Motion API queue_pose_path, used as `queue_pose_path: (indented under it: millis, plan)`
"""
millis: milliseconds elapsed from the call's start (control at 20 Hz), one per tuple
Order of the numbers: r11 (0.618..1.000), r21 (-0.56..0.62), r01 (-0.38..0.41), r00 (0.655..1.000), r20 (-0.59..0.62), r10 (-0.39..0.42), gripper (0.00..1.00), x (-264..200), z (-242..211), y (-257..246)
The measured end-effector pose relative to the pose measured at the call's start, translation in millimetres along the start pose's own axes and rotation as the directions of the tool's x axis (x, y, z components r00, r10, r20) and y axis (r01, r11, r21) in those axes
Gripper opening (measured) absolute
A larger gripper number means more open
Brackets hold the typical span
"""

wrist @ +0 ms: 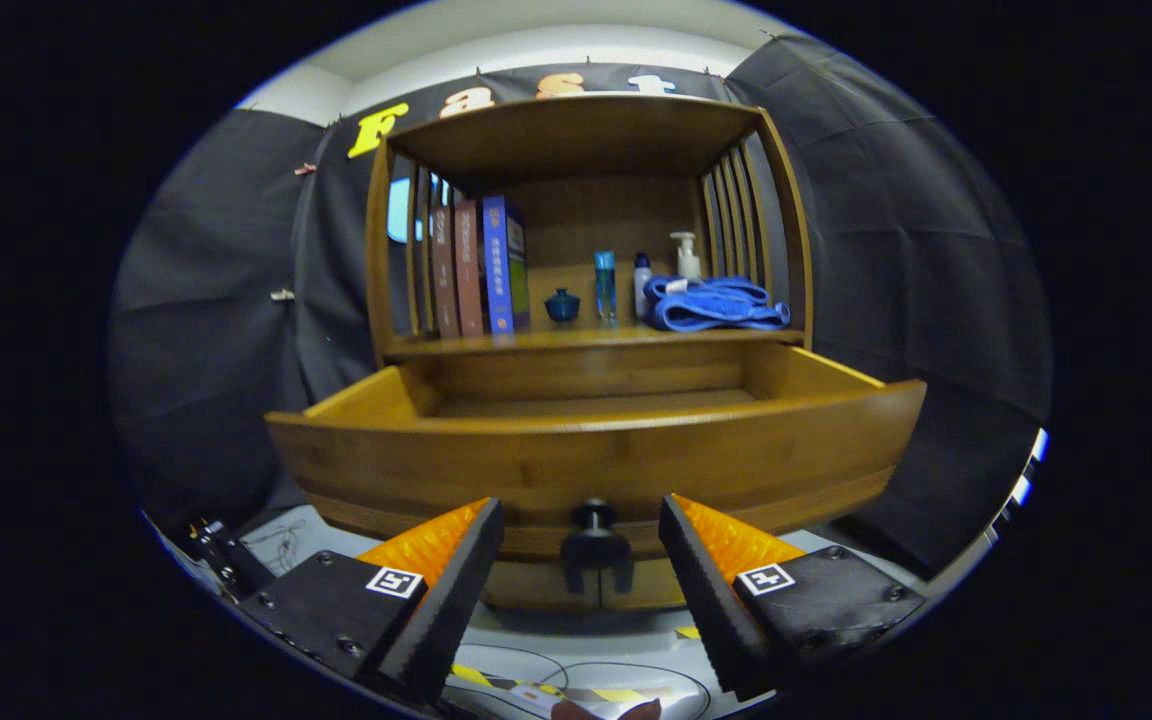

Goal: Pull open the drawer, take out the items inside it, and place them on the countertop above the cabinet.

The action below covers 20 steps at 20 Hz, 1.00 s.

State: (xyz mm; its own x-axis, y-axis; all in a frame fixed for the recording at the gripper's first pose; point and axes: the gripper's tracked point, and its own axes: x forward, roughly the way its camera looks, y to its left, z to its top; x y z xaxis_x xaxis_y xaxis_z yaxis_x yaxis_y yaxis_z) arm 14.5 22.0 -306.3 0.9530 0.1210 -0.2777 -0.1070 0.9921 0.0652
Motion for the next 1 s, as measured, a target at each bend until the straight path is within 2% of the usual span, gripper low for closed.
queue_pose_path:
  millis: [150,300,500,650,850,950,1000]
  plan:
    - [0.998,-0.067,-0.004,0.999,0.042,0.006,0.99,-3,43,-6]
    - [0.993,-0.114,-0.028,0.999,0.022,0.031,0.99,4,74,-3]
    - [0.994,-0.032,-0.103,0.989,-0.112,0.099,0.99,31,95,12]
    - [0.993,-0.001,-0.116,0.965,-0.236,0.113,0.99,64,99,17]
    - [0.996,0.01,-0.094,0.887,-0.453,0.088,1.0,109,79,18]
    - [0.994,0.011,-0.108,0.819,-0.566,0.096,1.0,130,59,21]
    - [0.995,0.003,-0.104,0.769,-0.634,0.083,1.0,137,44,19]
